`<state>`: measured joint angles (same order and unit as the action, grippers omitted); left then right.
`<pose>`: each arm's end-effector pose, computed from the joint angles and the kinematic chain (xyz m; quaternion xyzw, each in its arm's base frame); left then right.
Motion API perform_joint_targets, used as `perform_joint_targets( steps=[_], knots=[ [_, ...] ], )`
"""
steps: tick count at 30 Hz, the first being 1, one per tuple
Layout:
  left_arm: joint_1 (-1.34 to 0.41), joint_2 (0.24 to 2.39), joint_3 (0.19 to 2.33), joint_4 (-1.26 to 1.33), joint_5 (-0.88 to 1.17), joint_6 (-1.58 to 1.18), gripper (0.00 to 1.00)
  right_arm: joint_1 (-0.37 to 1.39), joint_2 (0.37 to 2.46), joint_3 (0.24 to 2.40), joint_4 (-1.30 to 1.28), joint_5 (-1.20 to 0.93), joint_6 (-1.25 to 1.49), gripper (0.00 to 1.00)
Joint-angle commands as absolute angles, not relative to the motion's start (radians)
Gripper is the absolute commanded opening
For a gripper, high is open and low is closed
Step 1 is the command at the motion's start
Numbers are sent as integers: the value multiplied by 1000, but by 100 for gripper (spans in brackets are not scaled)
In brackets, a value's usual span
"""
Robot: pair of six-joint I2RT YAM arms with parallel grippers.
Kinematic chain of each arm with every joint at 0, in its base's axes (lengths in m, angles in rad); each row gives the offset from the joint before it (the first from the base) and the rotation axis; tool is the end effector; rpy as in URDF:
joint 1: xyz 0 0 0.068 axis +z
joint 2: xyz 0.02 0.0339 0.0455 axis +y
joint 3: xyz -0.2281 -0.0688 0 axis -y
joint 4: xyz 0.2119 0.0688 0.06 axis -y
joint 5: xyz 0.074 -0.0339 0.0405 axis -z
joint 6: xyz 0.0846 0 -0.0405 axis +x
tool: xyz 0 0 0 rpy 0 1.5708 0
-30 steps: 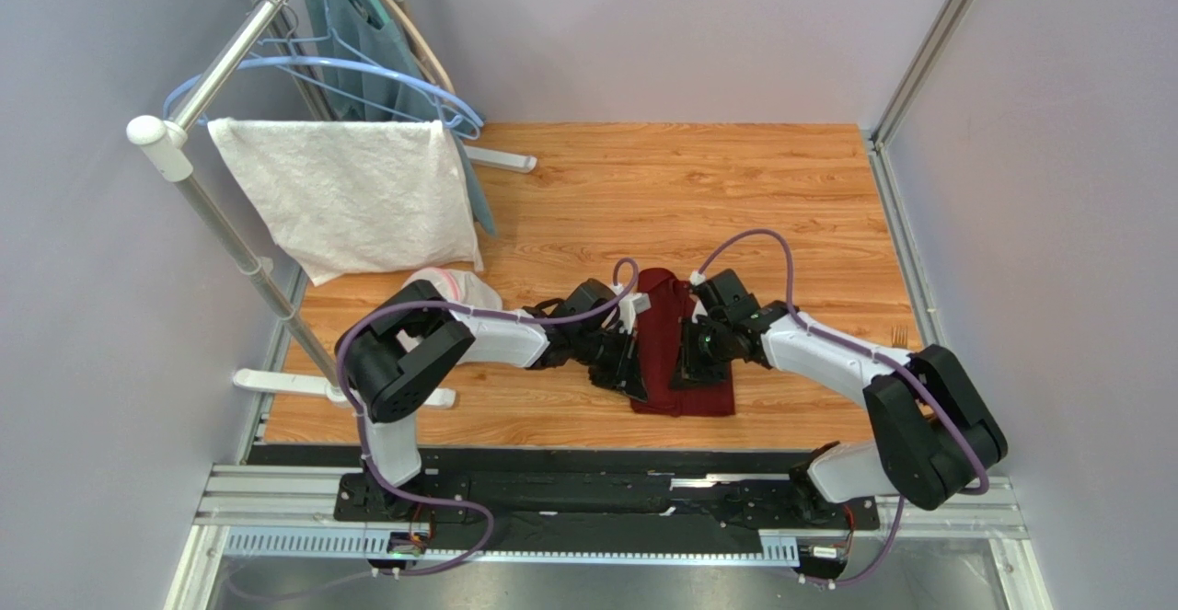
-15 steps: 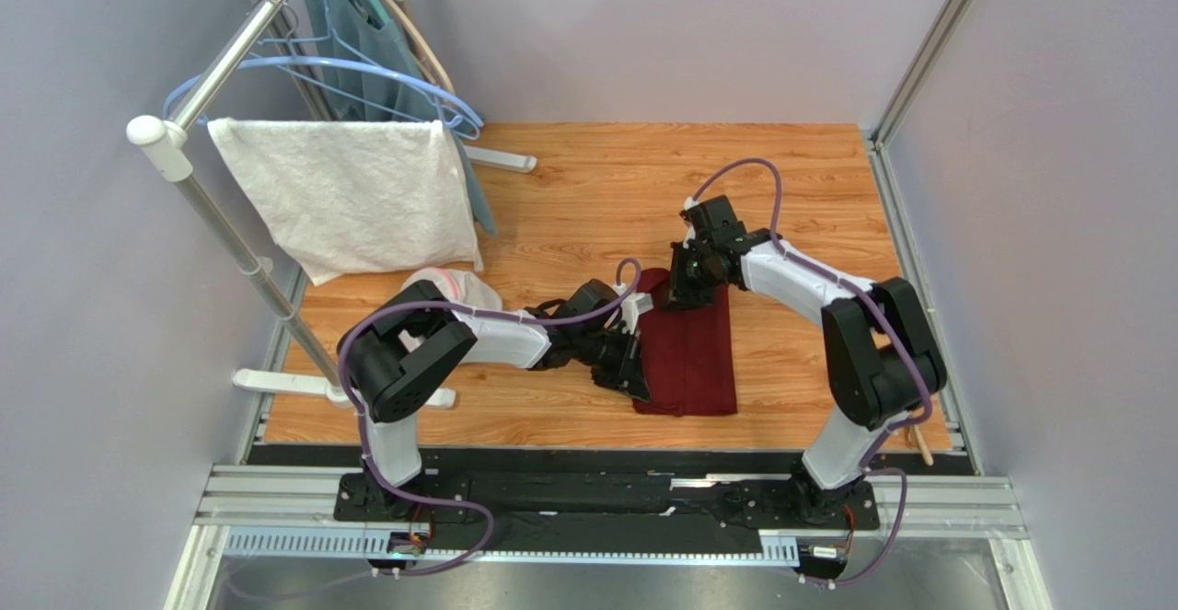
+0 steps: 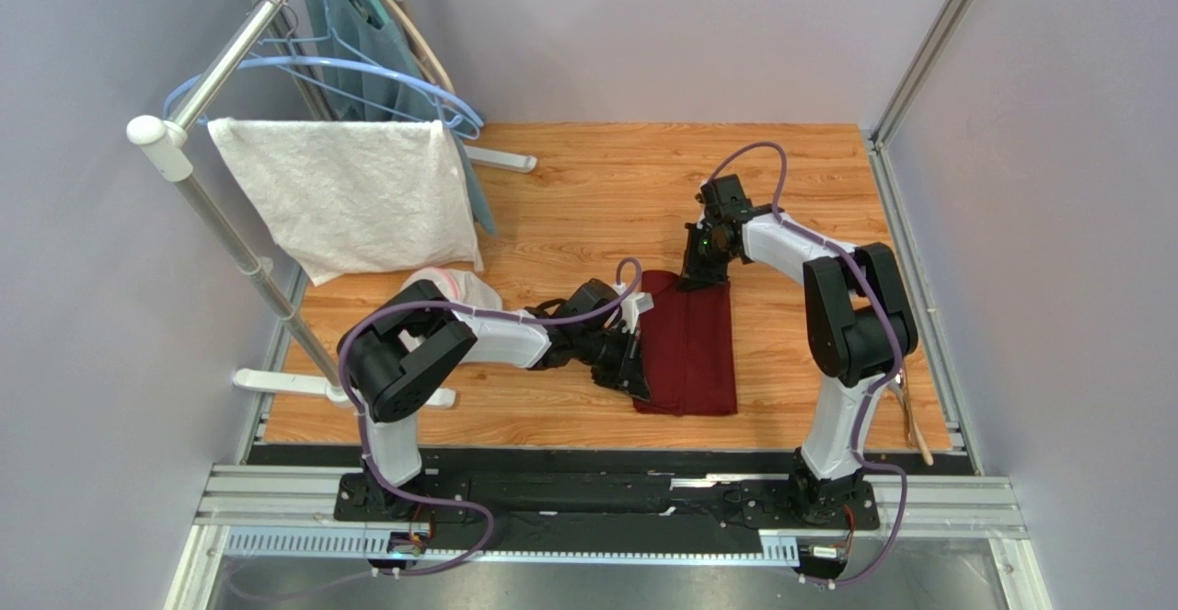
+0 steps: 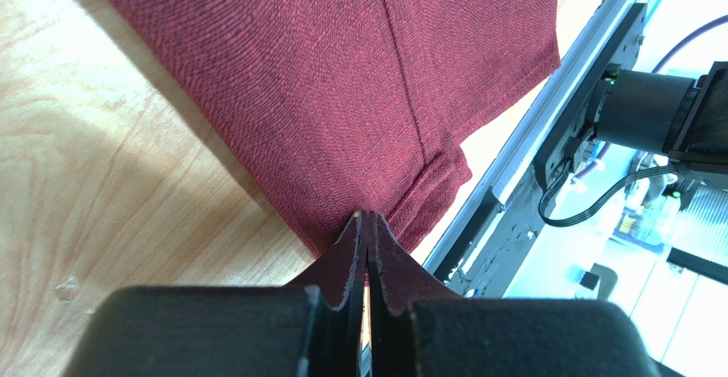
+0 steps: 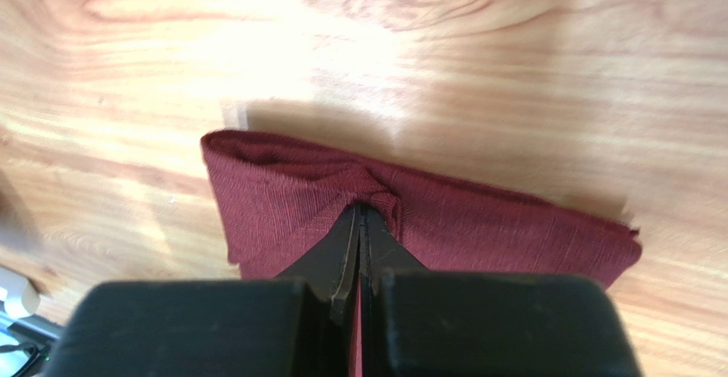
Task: Fold the napkin into a case and place the utensils inside
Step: Smooth out the 2/3-rectangle-folded napkin at the center of the board.
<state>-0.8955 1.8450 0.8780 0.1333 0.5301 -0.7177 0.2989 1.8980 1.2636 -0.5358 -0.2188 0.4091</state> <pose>0.1856 -0.3001 0.0839 0.1739 0.8883 -0.4201 0.0642 0.3392 0.1237 0.1080 0.0320 0.9739 0.1689 0.1484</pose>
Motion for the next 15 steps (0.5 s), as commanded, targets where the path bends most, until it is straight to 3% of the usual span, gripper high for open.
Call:
perform_joint_targets(
  steps=[1, 5, 9, 10, 13, 15],
  knots=[
    [-899, 1816, 923, 101, 499, -677, 9, 284, 1933, 1302, -526, -209, 373, 0],
    [-878, 1737, 1026, -91, 411, -599, 24, 275, 1948, 1292, -508, -216, 371, 0],
    [-825, 1732, 1184, -196, 317, -539, 26, 258, 1954, 1289, -491, -250, 367, 0],
    [-813, 1739, 1198, -193, 342, -531, 25, 256, 1953, 1292, -492, -258, 370, 0],
    [-798, 1782, 1223, -149, 446, -543, 12, 256, 1942, 1302, -502, -276, 368, 0],
    [-814, 1789, 1168, -92, 504, -575, 10, 255, 1928, 1308, -509, -287, 371, 0]
  ],
)
